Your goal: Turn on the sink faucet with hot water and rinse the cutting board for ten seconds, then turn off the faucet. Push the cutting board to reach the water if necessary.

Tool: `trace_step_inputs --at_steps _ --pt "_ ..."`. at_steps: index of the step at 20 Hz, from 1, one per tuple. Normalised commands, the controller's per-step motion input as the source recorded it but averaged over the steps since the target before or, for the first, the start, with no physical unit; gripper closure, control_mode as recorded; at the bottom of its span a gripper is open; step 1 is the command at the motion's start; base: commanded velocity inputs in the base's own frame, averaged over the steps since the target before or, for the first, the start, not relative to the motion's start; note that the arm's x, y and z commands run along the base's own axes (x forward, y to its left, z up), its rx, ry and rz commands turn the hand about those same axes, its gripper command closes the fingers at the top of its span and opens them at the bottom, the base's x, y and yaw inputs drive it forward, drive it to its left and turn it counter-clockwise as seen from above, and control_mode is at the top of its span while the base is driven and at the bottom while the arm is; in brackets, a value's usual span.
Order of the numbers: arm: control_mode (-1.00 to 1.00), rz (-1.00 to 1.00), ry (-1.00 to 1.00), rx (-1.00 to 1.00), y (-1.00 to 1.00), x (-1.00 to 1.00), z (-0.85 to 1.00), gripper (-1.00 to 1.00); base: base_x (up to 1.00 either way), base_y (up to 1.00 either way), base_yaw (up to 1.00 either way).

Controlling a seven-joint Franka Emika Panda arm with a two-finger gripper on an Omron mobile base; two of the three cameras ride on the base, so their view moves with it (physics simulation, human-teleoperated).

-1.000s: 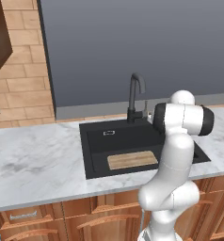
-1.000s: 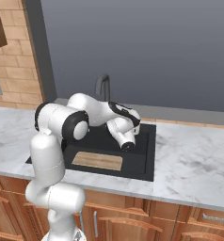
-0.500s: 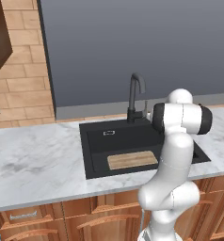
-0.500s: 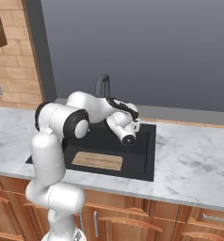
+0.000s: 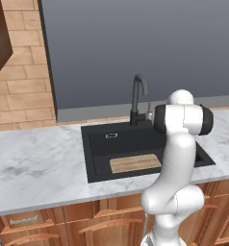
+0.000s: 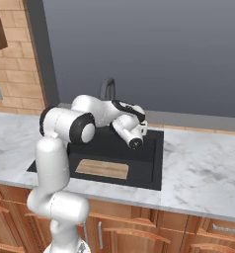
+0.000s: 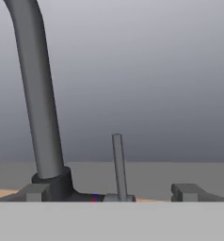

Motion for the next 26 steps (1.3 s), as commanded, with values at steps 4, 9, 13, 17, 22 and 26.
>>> trace_step_inputs --at_steps 4,9,13,17,22,26 --pt "-1.0 0.0 0.0 0.0 0.0 0.16 -0.02 -1.0 0.0 0.0 0.0" --pt "-1.0 0.0 0.0 0.0 0.0 0.19 -0.08 -1.0 0.0 0.0 0.0" --pt "-1.0 0.0 0.0 0.0 0.0 0.19 -0.07 -1.0 0.0 0.0 0.0" --pt "-1.0 0.0 0.0 0.0 0.0 0.21 -0.06 -1.0 0.0 0.0 0.0" --pt "-1.0 0.0 0.0 0.0 0.0 0.2 0.0 -1.0 0.0 0.0 0.0" --pt "-1.0 0.0 0.0 0.0 0.01 0.18 0.0 -1.0 0.0 0.0 0.0"
